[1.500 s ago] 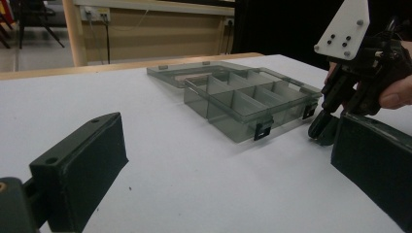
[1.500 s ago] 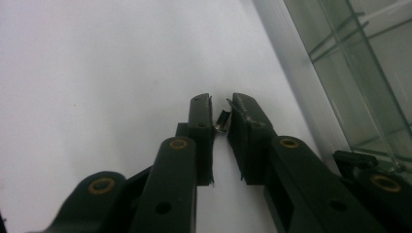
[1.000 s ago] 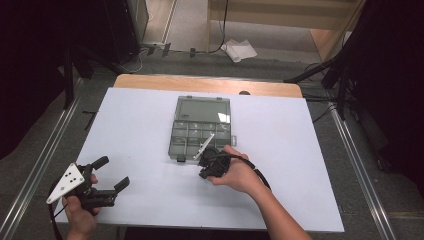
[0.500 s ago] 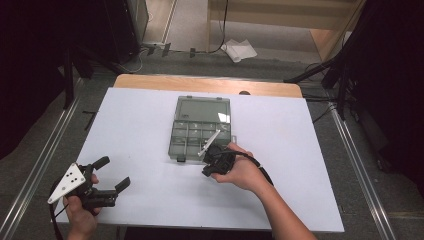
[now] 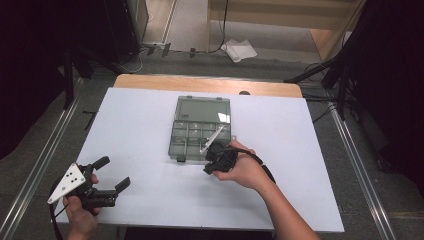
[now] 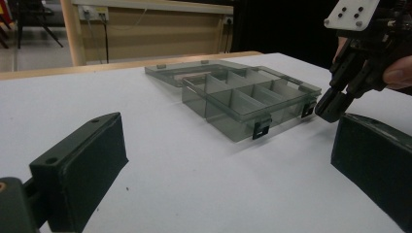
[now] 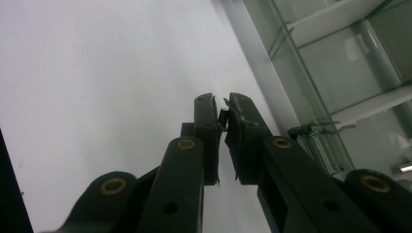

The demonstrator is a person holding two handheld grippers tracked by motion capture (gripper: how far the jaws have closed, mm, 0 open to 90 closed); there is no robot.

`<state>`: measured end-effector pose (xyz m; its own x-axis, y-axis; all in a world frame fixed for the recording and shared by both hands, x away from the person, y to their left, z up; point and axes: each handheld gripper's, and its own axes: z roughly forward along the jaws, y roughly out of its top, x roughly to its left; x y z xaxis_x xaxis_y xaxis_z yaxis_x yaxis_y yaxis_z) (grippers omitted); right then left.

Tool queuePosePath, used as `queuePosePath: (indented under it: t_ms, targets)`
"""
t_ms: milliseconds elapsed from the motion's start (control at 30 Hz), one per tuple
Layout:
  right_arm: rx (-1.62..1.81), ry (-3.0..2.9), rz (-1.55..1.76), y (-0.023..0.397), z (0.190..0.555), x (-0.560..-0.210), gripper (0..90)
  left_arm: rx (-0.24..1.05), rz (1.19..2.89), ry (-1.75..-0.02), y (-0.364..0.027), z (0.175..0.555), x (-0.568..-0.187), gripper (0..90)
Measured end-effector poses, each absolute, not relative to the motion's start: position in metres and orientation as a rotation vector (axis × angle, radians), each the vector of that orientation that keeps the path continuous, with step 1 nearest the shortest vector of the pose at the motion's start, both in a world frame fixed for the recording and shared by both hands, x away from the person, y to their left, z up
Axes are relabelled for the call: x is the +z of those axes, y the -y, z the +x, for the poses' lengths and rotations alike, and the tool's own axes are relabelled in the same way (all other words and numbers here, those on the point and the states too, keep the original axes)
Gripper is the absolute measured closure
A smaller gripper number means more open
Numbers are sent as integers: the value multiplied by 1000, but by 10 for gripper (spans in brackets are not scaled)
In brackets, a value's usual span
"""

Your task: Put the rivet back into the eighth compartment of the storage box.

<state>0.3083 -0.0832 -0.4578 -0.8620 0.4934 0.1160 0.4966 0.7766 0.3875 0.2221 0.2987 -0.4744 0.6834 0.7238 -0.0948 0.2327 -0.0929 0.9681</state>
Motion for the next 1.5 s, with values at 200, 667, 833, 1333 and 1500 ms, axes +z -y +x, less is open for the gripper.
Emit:
queuePosePath:
  t_ms: [200,667,833,1333,1500]
  targets:
    - [-645,2950,-822,85,310,-454,840,492,1653,-787,-298,222,-475,0]
    - [-655,2946,-834,89,314,-444,840,492,1654,-787,-299,222,-475,0]
    - [-660,2948,-831,90,315,-440,840,491,1654,-788,-299,222,-475,0]
    - [-666,2952,-837,93,319,-433,840,492,1655,-787,-299,222,-475,0]
    - [-670,2952,-842,95,321,-430,840,493,1655,-787,-299,222,-474,0]
